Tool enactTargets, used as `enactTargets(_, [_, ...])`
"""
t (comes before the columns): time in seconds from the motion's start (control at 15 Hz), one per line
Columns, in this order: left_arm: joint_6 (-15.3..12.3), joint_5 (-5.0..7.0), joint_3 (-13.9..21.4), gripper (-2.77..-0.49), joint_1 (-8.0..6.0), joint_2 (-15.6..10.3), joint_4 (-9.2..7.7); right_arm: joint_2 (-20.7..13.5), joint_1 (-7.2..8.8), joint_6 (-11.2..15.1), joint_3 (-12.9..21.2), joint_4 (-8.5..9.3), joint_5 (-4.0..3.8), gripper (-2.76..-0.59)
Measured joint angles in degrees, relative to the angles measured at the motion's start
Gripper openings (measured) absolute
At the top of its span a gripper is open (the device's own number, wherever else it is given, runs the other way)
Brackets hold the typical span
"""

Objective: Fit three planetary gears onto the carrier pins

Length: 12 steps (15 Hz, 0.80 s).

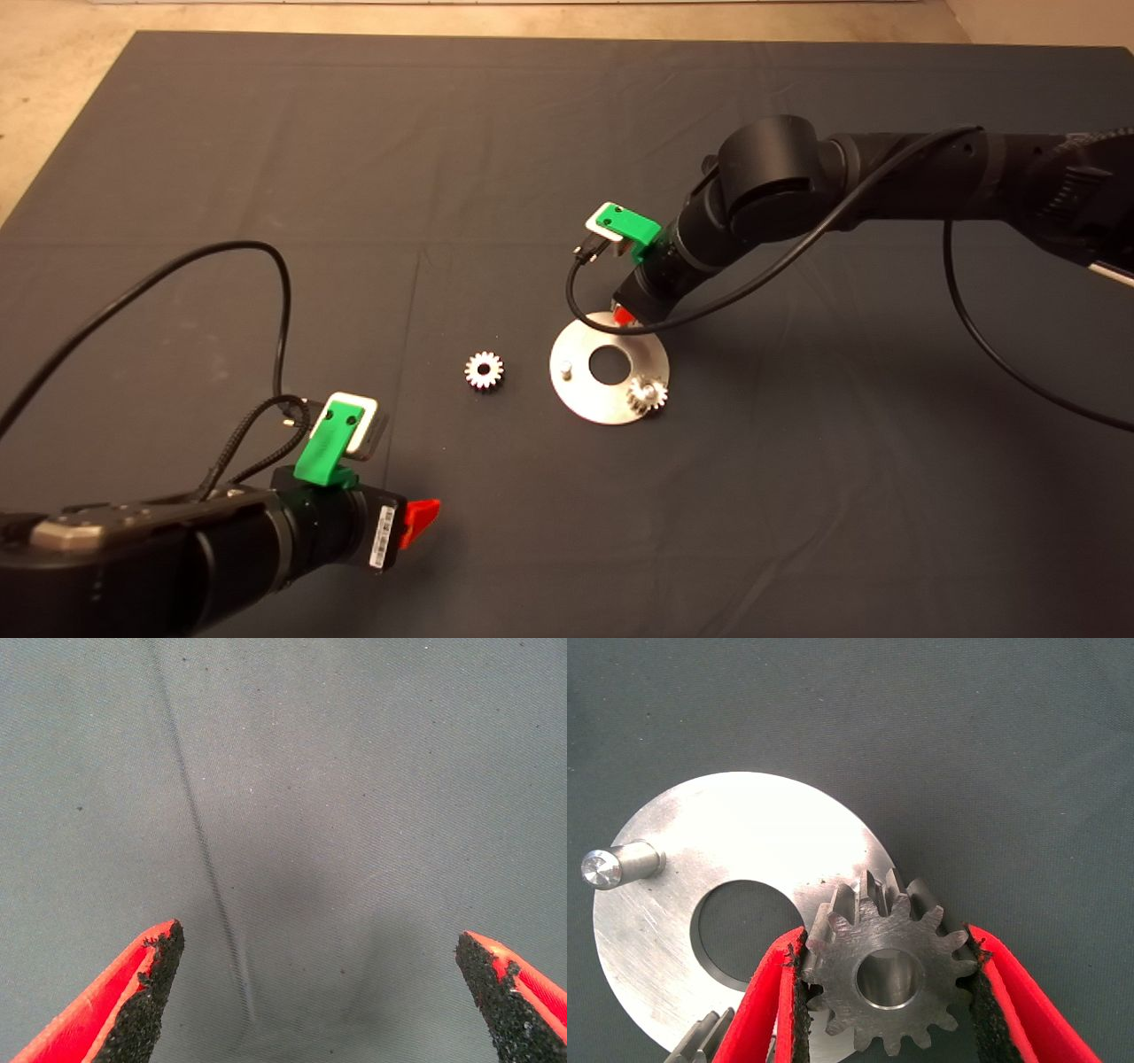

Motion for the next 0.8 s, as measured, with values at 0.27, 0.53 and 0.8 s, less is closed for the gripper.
enactTargets(0.27, [0.0, 0.00, 0.0, -1.04, -0.01, 0.0, 0.00, 0.3, -0.77, -1.5, -0.1, 0.01, 0.02, -2.41])
enactTargets(0.53, [0.0, 0.00, 0.0, -1.04, -0.01, 0.0, 0.00, 0.5, -1.21, -1.7, -0.4, 0.01, -0.12, -2.41])
enactTargets(0.8, [0.0, 0.00, 0.0, -1.04, 0.00, 0.0, 0.00, 0.6, -1.19, -1.7, -0.7, 0.01, 0.05, -2.41])
